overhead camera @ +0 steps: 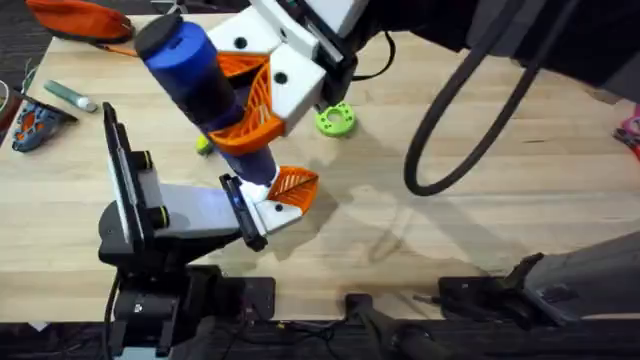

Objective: Pick up the gripper from the table and insert it into the empty holder that is missing its gripper. Then pick up a screw, insert it into the mounting hole, and use the screwdriver to tighten it. Finally, clean up the table by picking up the vegetable and placing it into the bucket.

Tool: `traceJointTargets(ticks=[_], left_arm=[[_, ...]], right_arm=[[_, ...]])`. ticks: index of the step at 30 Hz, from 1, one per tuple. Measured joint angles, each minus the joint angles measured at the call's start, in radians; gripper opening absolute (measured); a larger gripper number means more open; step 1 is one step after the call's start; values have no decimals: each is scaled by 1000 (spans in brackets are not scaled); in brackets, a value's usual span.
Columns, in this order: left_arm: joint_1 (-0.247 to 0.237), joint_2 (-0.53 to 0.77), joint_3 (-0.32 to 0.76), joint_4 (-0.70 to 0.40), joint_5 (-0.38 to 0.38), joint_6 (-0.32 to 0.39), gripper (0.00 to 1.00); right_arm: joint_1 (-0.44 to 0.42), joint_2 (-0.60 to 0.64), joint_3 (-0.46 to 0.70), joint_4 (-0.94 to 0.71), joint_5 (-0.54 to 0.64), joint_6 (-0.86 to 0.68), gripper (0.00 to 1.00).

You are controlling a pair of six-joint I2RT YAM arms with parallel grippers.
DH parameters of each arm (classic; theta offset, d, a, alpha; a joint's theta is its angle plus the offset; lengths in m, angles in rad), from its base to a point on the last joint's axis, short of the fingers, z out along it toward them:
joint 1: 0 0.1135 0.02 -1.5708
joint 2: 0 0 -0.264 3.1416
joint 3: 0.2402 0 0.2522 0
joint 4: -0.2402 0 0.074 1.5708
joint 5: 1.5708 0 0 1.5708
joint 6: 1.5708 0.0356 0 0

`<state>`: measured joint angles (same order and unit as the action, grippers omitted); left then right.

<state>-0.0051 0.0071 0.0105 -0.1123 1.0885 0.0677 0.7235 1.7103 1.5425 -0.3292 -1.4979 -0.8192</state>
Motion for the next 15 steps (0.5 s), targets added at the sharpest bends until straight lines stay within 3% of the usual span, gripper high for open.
traceJointTargets(ticks=[15], left_arm=[[0,0,0,0,0,0,15]], right_arm=[[0,22,0,-1,-8,-3,9]])
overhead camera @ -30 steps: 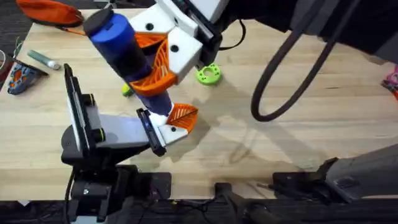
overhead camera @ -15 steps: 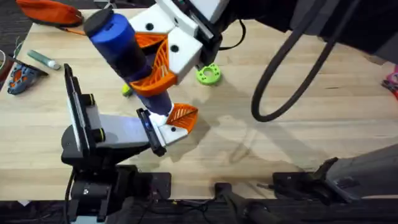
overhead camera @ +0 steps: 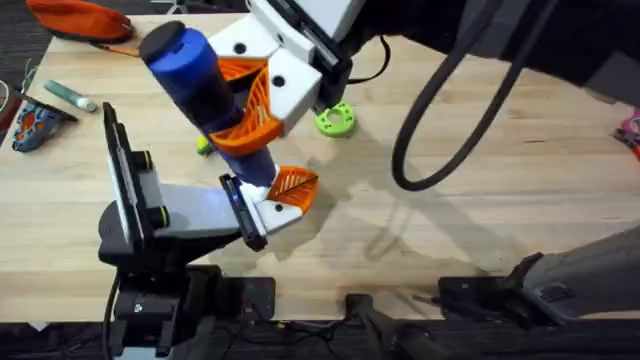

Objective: Pick up the gripper from the table and insert it into the empty holder that is missing its gripper. Then pick up a screw, insert it into the mounting hole, and use the screwdriver to tighten it. Finally, clean up the table by picking up the vegetable and placing it into the bucket.

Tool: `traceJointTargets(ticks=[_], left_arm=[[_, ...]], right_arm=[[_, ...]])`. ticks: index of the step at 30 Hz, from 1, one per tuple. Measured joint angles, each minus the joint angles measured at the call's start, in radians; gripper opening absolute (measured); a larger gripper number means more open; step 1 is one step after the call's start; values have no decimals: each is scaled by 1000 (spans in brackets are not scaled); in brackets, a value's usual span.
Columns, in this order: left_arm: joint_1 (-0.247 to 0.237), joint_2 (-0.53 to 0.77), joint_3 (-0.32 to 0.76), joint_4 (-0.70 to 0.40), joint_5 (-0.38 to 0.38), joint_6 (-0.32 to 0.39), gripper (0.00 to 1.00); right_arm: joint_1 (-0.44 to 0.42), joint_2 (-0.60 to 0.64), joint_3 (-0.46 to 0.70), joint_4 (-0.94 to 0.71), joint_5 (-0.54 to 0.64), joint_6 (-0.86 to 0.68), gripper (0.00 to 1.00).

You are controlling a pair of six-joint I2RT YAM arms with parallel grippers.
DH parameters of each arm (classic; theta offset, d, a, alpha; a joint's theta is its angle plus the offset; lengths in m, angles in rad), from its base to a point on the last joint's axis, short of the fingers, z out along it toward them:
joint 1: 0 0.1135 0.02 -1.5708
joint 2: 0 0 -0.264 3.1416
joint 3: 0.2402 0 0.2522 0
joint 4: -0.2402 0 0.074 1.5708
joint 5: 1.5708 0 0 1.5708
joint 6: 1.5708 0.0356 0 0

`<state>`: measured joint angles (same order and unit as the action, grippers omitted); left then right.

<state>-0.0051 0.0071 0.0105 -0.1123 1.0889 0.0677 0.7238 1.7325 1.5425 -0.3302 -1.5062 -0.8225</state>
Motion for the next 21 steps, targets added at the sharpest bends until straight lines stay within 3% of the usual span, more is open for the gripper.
traceJointTargets(ticks=[14,21], left_arm=[[0,0,0,0,0,0,15],[-1,0,0,-1,8,0,15]], right_arm=[[0,0,0,0,0,-1,9],[0,0,0,-76,-9,-55,9]])
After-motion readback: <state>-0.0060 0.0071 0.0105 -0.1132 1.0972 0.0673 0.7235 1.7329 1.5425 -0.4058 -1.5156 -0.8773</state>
